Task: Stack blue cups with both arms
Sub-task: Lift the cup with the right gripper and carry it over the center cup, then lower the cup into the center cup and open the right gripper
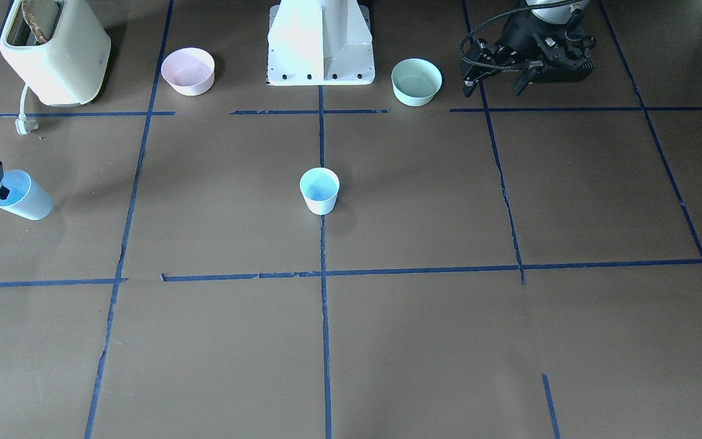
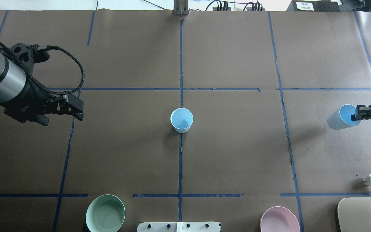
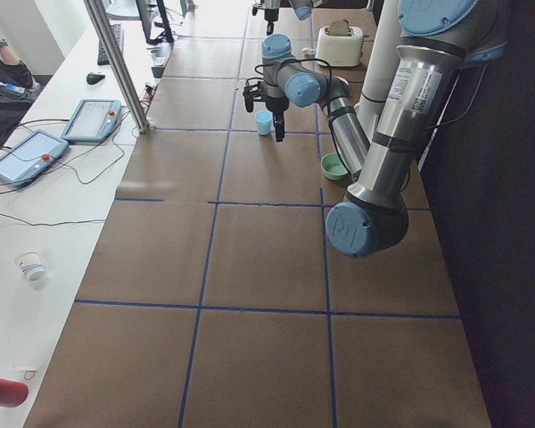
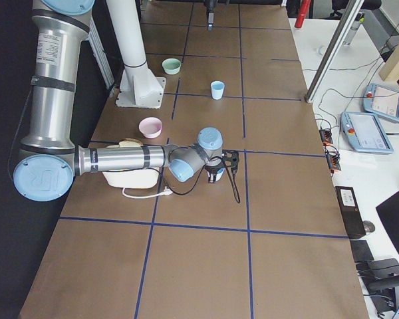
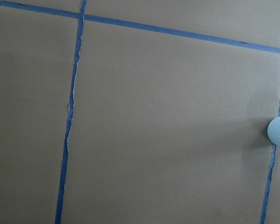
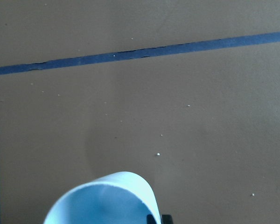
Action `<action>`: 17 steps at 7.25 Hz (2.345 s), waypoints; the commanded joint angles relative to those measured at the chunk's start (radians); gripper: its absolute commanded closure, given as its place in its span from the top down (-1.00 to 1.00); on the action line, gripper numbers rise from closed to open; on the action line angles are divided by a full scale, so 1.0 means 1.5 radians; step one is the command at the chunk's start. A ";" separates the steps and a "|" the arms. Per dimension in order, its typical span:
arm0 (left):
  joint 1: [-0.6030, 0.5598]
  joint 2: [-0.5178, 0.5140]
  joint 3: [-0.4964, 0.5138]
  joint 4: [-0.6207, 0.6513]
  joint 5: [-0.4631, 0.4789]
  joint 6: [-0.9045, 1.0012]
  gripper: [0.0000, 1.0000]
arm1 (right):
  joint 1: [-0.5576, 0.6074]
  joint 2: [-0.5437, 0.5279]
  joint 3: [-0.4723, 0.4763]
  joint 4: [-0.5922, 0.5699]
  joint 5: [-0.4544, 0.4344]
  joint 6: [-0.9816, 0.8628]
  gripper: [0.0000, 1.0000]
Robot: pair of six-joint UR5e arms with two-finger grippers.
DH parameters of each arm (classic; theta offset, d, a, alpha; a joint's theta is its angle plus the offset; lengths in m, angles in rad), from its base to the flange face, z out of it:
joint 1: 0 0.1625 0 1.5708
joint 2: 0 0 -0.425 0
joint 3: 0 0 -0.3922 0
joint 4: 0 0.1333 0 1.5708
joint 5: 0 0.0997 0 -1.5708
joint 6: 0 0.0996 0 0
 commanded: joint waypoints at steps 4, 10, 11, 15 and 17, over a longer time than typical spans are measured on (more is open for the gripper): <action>-0.083 0.120 0.006 -0.005 0.000 0.252 1.00 | -0.004 0.181 0.176 -0.273 0.030 0.072 -1.00; -0.303 0.138 0.240 -0.068 -0.046 0.629 1.00 | -0.314 0.477 0.160 -0.426 -0.208 0.321 -1.00; -0.318 0.138 0.288 -0.117 -0.047 0.649 1.00 | -0.329 0.511 0.128 -0.427 -0.236 0.326 -1.00; -0.345 0.155 0.346 -0.191 -0.060 0.674 1.00 | -0.341 0.561 0.061 -0.427 -0.239 0.326 -1.00; -0.345 0.156 0.348 -0.194 -0.061 0.674 1.00 | -0.343 0.562 0.058 -0.427 -0.239 0.326 -1.00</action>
